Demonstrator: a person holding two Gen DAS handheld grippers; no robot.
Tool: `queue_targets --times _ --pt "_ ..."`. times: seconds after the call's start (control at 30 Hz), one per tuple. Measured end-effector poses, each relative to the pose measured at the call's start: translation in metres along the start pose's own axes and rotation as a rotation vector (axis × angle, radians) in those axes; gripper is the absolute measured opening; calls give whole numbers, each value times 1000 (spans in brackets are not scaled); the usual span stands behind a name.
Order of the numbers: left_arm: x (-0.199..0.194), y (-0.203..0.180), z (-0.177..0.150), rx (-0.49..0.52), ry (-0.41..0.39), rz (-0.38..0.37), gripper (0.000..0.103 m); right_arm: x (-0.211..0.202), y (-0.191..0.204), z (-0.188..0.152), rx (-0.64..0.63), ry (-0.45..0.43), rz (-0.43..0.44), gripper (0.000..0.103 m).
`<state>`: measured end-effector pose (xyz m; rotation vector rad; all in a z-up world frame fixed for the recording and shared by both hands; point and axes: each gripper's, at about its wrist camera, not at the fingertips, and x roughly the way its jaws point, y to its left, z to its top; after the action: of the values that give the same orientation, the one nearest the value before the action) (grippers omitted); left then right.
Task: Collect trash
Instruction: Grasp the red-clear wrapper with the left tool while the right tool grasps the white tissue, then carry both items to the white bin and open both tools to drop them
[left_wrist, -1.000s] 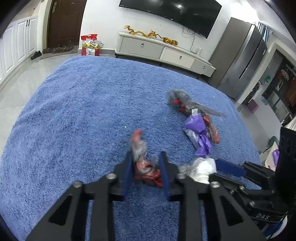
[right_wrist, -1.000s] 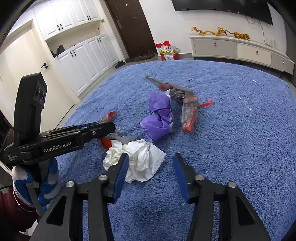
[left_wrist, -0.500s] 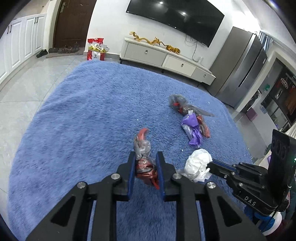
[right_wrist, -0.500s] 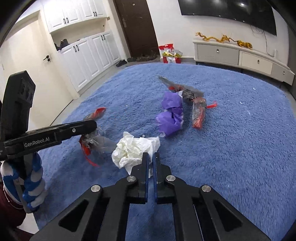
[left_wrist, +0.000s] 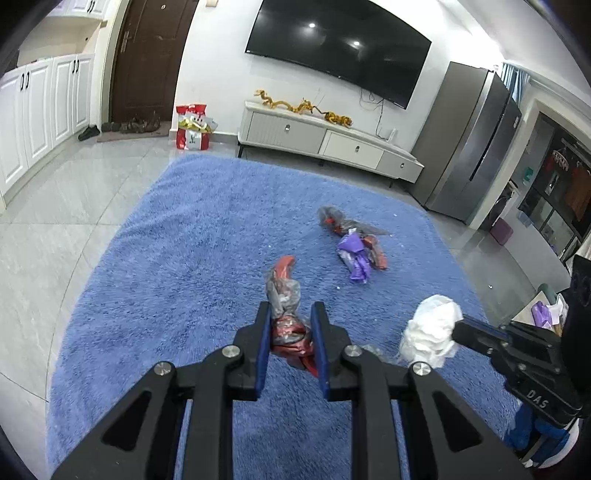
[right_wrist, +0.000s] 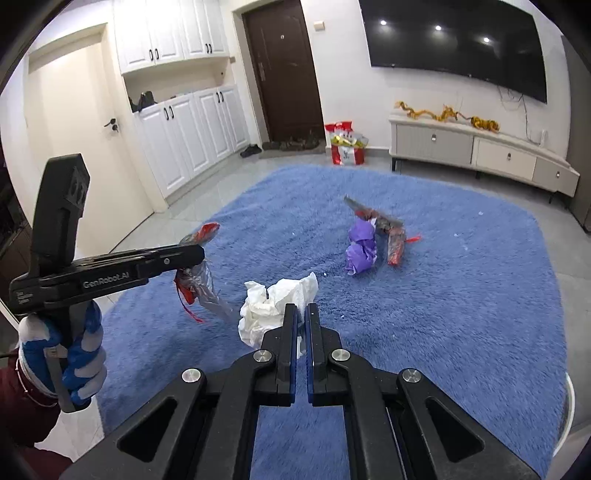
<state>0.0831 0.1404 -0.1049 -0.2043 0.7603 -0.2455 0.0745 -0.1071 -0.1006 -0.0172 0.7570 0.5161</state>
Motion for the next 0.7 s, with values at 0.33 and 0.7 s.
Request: queue_targets --times 0.33,0.7 --pt "-32 -39 -6 96 -64 29 20 -62 -5 -16 10 -70 -61 4" --pt "-45 -103 -11 245 -102 41 20 -110 -28 -32 45 -137 -129 4"
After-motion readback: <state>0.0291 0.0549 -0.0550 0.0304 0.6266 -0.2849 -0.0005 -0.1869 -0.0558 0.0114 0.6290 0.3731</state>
